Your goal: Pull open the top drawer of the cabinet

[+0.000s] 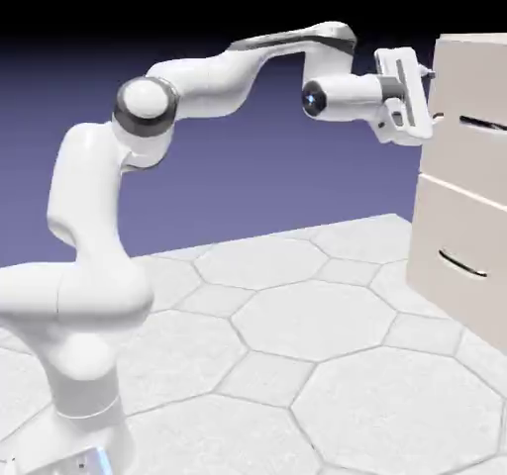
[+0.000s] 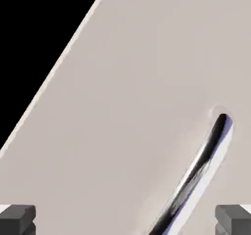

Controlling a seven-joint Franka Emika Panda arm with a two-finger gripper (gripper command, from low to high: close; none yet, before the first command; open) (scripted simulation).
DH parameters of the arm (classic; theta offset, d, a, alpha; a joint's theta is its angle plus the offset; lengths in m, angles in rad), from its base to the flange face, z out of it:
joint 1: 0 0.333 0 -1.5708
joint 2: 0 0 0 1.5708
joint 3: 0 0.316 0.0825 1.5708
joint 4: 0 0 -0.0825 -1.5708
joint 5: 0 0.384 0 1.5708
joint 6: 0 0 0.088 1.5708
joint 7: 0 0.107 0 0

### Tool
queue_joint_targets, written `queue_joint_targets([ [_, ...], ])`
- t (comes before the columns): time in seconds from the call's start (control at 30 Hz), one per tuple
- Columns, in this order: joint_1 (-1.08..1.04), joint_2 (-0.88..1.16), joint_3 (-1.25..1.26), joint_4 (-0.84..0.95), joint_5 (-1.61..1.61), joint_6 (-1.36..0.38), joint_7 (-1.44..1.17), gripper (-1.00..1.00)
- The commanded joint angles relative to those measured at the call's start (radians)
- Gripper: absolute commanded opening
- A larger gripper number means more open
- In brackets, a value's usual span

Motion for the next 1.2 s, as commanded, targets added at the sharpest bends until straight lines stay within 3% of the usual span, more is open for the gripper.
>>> queue_joint_targets([
  [0.0, -0.036, -0.003, 0.034, 0.026, 0.043, 0.001, -0.011, 0.0],
  [0.37, -0.363, -0.028, 0.336, 0.259, 0.425, 0.009, -0.108, 0.0],
  [1.17, -0.497, -0.327, 0.322, 0.582, -0.439, 0.071, 0.936, 0.0],
])
